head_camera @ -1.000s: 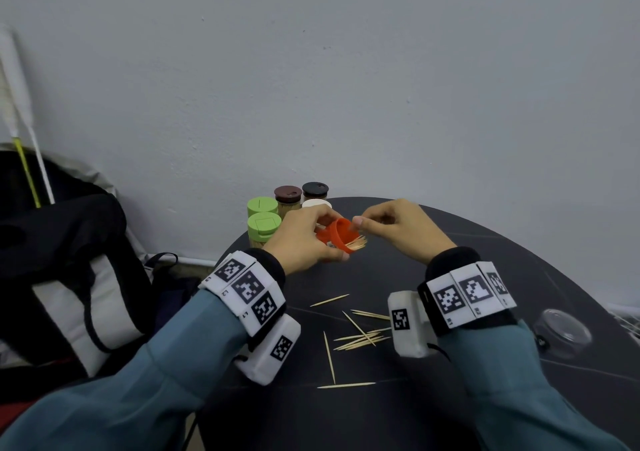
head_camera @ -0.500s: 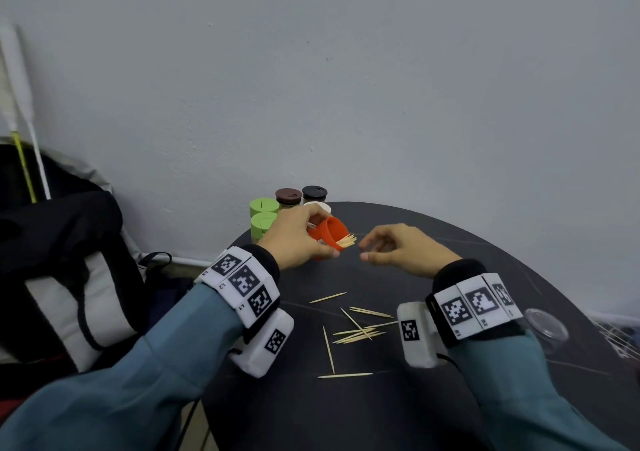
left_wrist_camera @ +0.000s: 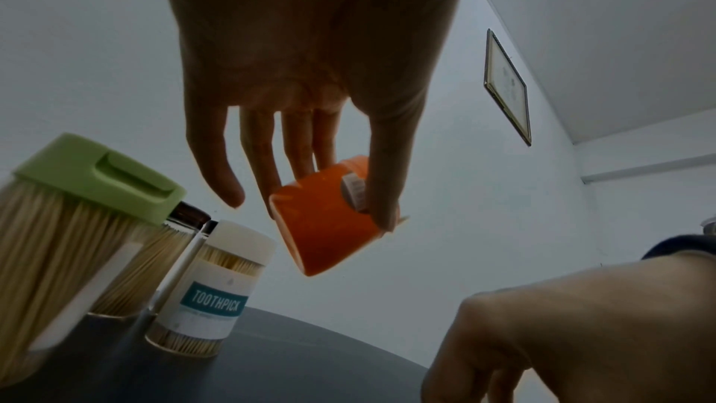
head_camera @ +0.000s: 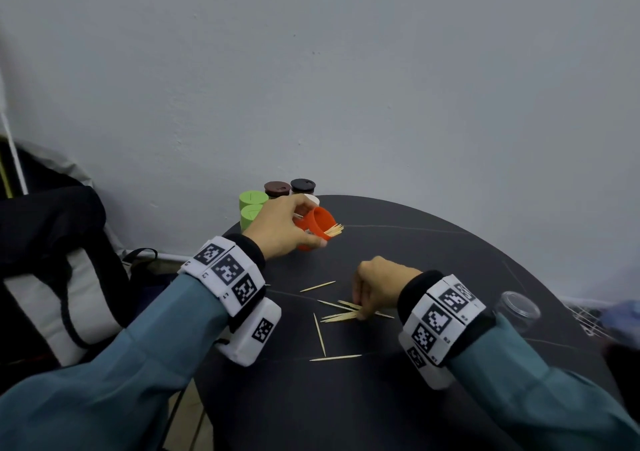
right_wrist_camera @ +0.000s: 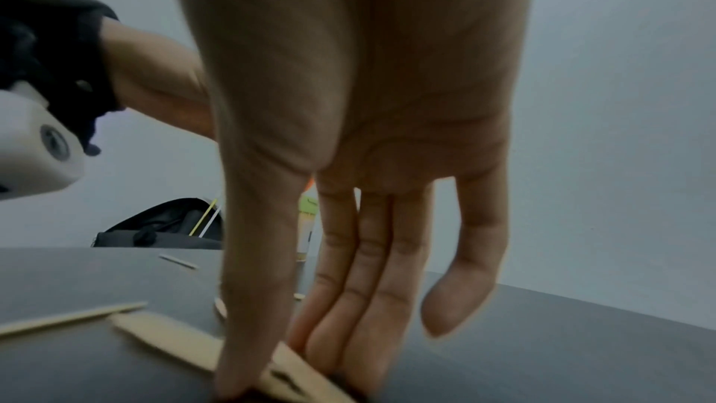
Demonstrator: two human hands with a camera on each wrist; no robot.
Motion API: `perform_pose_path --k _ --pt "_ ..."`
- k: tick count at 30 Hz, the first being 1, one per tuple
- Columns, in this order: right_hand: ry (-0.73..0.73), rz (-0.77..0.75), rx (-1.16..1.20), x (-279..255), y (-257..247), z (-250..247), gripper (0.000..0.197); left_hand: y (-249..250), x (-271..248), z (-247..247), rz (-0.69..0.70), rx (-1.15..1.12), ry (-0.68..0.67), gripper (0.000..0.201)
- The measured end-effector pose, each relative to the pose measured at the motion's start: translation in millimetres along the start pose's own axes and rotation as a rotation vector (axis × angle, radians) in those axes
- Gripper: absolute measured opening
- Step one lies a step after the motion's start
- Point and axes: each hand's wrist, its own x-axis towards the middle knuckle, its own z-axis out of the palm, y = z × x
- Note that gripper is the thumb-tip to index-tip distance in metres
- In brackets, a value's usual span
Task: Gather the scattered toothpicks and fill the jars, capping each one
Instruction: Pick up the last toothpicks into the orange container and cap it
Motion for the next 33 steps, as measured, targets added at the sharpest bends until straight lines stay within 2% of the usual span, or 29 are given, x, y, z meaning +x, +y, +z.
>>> perform_pose_path --k 4,14,24,33 --pt "0.028 -0.017 -0.010 -1.6 1.4 1.0 0.017 1.2 -1.8 -0.4 0.002 -0.001 -0.004 0.062" --pt "0.013 -0.039 -0.108 -7.3 5.9 0.7 0.018 2.7 -3.3 0.7 0.006 0.004 -0.007 0.062" --pt "0.182 -0.041 -0.072 -24.7 25.3 -25.3 0.014 2.6 -2.0 1.6 0.013 0.005 -0.014 0.060" --pt "0.381 -0.048 -0.088 -48.1 32.1 -74.5 0.005 7.3 -1.3 10.8 0.010 0.016 -0.064 0.059"
